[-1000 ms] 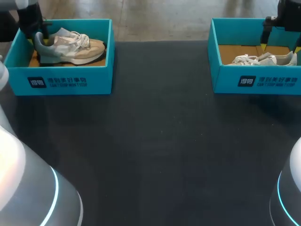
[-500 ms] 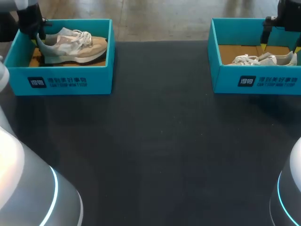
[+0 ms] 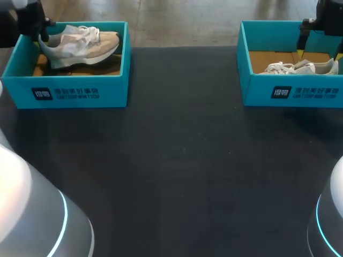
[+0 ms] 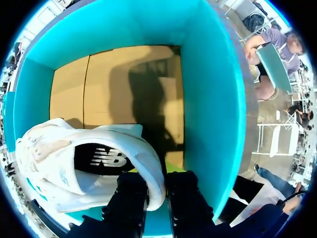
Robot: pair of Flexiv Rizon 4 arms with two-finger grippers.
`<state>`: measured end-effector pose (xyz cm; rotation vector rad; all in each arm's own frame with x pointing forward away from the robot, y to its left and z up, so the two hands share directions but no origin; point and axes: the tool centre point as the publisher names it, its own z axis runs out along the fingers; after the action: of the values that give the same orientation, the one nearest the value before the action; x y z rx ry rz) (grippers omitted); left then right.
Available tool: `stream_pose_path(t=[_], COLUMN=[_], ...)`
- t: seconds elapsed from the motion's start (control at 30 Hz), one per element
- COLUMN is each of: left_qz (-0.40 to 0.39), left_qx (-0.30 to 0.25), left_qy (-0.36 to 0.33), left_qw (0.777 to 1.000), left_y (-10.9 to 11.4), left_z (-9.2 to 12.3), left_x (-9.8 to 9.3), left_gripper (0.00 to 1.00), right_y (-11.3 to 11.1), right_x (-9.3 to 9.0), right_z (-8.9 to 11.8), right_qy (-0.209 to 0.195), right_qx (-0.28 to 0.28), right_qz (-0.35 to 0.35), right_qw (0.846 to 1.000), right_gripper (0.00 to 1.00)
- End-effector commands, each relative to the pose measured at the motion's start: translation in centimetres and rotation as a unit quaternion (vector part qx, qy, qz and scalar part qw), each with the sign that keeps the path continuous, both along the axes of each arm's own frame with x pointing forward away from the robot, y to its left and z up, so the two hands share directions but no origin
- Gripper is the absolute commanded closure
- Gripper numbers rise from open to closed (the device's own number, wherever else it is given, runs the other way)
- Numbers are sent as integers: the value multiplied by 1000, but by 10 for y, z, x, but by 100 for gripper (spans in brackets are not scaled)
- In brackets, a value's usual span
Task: Take the shoe out of the shoebox, open the shoe tongue, remove and reinsert the insole, then place the shoe into the shoebox
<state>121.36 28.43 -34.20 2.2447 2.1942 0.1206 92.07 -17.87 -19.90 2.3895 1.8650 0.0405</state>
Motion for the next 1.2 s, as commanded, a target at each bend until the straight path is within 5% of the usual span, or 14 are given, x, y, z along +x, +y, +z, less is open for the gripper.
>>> stream_pose_path(t=[0.03, 0.6, 1.13, 1.2], left_qz=[-4, 1, -13, -19], left_qx=[0, -8, 0, 10], left_qy=[-17, -40, -55, -61], left_qw=[1000, 999, 998, 998], left_y=[0, 10, 14, 15], left_z=[21, 84, 175, 192], left_x=[-18, -31, -71, -88], left_gripper=[100, 100, 100, 100], right_y=[0, 0, 0, 0], right_x=[0, 0, 0, 0], right_z=[0, 0, 0, 0], right_qy=[0, 0, 0, 0], right_qx=[0, 0, 0, 0], right_qz=[0, 0, 0, 0], right_qw=[1000, 1000, 1000, 1000], right_gripper=[0, 0, 0, 0])
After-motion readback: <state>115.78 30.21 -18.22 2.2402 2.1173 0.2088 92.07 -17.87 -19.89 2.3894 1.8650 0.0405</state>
